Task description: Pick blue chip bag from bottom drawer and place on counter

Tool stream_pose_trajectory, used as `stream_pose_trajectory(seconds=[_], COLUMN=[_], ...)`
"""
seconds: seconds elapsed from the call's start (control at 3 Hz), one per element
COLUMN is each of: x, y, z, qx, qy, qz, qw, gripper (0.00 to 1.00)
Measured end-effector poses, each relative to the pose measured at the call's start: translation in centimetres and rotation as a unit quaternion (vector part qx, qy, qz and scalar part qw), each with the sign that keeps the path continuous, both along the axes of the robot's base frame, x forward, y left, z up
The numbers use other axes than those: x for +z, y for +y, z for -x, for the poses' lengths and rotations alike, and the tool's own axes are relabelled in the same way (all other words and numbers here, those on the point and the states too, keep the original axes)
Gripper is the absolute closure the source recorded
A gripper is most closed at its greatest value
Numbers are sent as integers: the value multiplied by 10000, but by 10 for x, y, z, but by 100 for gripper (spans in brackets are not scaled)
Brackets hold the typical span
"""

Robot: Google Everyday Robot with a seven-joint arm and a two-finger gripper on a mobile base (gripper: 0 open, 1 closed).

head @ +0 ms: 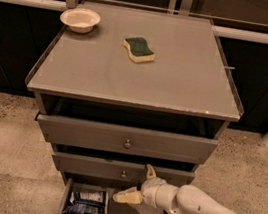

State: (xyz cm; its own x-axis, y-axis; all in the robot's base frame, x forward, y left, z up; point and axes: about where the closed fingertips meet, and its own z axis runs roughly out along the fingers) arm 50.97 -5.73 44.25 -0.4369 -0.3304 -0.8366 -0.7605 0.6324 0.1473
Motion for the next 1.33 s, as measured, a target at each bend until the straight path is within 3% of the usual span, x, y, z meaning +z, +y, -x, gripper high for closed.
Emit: stream_pose_trajectory(seconds=[0.33, 0.67, 1.0, 1.33], x=[30, 81, 100, 74], y=[-13, -37, -51, -43], z=[8, 32, 60, 69], qx=[-127, -391, -582, -646], qy=[-163, -418, -348, 13], qz=[182, 494, 481, 167], qw=[9996, 9971, 9965, 9978], gripper=[0, 0, 0, 0])
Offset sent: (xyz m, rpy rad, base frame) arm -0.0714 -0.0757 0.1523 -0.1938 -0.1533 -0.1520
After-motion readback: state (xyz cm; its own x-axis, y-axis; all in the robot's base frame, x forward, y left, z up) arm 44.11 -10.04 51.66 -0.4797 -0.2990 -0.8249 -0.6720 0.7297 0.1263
